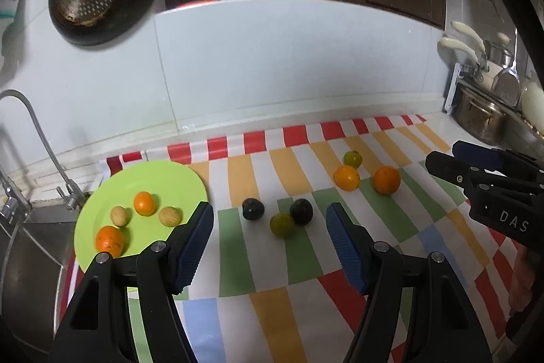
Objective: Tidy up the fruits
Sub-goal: 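Withdraw both open tools from the plate toward the remaining fruits, then lower the left tool around a green lime while the right tool approaches a large orange, then close the left tool on the green lime while the right tool grips the large orange, then carry the lime and orange onto the green plate and open both tools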
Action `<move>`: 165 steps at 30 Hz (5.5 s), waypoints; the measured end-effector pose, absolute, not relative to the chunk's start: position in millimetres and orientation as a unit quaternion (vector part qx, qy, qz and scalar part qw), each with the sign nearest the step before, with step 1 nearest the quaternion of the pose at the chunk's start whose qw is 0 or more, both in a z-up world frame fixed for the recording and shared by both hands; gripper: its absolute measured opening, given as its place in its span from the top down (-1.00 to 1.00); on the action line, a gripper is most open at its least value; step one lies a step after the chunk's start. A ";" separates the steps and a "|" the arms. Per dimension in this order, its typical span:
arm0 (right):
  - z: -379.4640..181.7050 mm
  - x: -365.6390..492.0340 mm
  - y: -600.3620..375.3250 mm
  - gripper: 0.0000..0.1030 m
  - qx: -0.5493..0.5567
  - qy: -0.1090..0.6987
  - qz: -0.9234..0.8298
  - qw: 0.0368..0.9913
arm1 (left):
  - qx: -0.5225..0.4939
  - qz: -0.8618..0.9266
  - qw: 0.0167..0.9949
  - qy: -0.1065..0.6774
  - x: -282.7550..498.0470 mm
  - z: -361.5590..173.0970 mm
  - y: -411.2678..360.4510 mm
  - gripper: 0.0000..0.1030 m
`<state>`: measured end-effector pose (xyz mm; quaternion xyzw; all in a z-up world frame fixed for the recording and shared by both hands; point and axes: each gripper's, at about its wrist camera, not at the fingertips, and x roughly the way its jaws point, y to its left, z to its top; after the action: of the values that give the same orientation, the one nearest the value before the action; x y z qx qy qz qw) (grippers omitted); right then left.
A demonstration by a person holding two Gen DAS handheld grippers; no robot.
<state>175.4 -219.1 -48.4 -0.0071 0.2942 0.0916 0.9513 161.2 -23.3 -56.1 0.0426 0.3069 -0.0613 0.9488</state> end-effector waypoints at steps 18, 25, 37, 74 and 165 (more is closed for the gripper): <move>-100.0 216.5 -230.4 -0.02 -0.001 0.357 0.068 0.932 | 0.060 -0.070 0.927 0.363 199.6 -104.9 -30.0 -0.17; -114.9 232.7 -230.5 -0.02 -0.002 0.370 0.063 0.927 | 0.059 -0.076 0.920 0.380 213.2 -117.0 -31.1 -0.04; -135.2 253.8 -231.8 -0.02 0.013 0.393 0.060 0.917 | 0.053 -0.097 0.907 0.405 233.5 -130.2 -35.4 0.26; -103.8 230.6 -202.4 0.20 0.009 0.363 0.115 0.925 | 0.010 -0.103 0.921 0.376 210.2 -93.8 -17.6 0.48; -101.7 319.4 20.6 0.06 -0.057 0.389 0.308 0.866 | 0.020 0.036 0.916 0.399 272.2 -81.2 163.8 0.33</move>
<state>319.4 20.6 -101.7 -0.0566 0.3886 0.3083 0.8664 272.2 163.8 -81.2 0.0197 0.3988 0.0359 0.9161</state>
